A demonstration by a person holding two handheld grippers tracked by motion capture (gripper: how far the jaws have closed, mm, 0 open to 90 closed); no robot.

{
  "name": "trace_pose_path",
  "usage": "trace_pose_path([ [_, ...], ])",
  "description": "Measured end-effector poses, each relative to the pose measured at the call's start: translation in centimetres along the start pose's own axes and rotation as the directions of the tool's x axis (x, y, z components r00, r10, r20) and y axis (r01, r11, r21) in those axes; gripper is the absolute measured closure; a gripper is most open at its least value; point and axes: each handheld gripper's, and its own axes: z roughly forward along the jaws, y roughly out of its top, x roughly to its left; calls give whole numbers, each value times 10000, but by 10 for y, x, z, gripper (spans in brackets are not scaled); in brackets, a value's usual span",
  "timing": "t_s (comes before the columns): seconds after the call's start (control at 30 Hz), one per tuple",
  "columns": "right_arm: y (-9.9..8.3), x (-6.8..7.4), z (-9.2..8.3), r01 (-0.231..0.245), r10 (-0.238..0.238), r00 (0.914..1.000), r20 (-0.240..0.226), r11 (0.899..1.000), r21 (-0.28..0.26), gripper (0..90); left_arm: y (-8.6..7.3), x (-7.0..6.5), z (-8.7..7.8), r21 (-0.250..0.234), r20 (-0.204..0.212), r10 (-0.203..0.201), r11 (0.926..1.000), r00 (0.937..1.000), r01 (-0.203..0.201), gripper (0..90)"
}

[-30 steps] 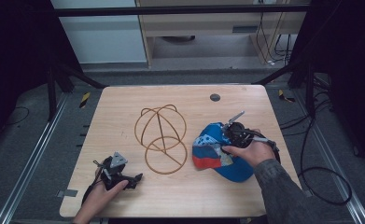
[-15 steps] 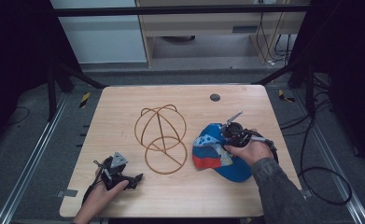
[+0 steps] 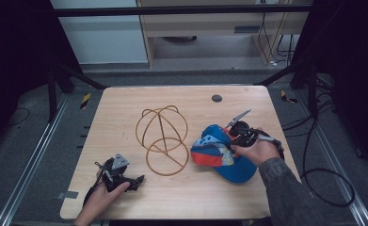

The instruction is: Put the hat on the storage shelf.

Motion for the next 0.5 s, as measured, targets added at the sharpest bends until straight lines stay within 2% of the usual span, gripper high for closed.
trace_pose_path([
  [0.5,3,2,-48,155,-134,9995,280,9970,-755,898,0,-1,0,12,20,2,10000,10000,-2,0],
])
